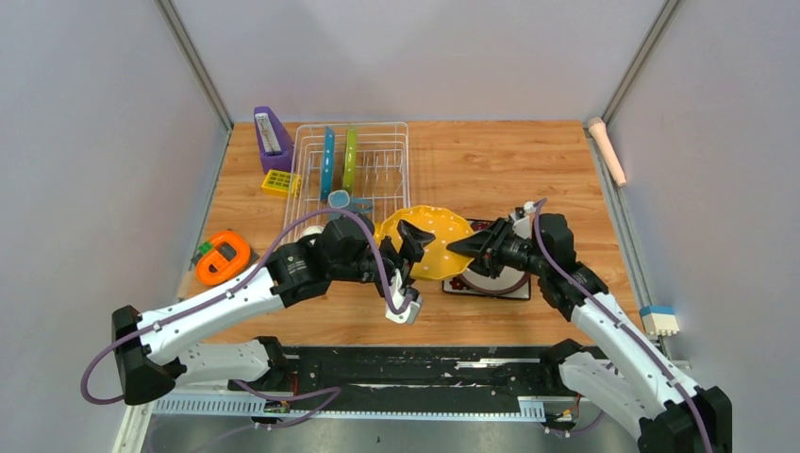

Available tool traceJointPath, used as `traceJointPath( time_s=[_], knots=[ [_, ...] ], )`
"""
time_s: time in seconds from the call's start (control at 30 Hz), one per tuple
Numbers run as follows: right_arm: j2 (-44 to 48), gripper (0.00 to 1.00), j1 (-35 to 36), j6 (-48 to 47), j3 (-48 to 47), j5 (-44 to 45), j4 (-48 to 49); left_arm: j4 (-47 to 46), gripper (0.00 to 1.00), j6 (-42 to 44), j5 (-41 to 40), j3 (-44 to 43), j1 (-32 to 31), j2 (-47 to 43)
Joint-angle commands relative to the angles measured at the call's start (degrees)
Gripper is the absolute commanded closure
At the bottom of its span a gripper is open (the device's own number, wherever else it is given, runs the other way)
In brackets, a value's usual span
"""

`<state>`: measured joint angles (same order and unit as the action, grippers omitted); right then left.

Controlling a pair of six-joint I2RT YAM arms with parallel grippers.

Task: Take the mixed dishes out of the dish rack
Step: Place the plate at the center of the board.

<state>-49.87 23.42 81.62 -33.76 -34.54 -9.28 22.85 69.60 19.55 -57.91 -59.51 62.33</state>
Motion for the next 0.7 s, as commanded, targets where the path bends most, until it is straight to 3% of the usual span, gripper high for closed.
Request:
traceJointPath(
  time_s=[0.0,0.23,0.43,0.57,0.67],
  knots=[
    [7.8,1.0,-0.8,1.2,-1.4,6.4,8.0,-2.7,0.0,-0.6,1.7,-3.6,-0.3,-0.2],
    [15.9,1.0,-3.7,-0.3,0.0,15.8,7.1,-2.5,0.0,-6.6,4.8,-4.7,-0.4,-0.6],
    [17.2,1.0,-3.9,-7.2,-2.7,26.4,2.6,-8.2,0.0,-15.0,4.9,-3.1,-0.5,-1.7],
    [16.7,1.0,-4.3,-12.2,-3.8,34.0,-0.5,-16.8,0.0,-26.0,0.0,0.3,-0.5,-2.5],
    [16.5,1.0,-4.7,-15.8,-4.0,38.9,-2.9,-24.6,0.0,-45.1,-8.8,1.7,-0.5,-2.4]
  ],
)
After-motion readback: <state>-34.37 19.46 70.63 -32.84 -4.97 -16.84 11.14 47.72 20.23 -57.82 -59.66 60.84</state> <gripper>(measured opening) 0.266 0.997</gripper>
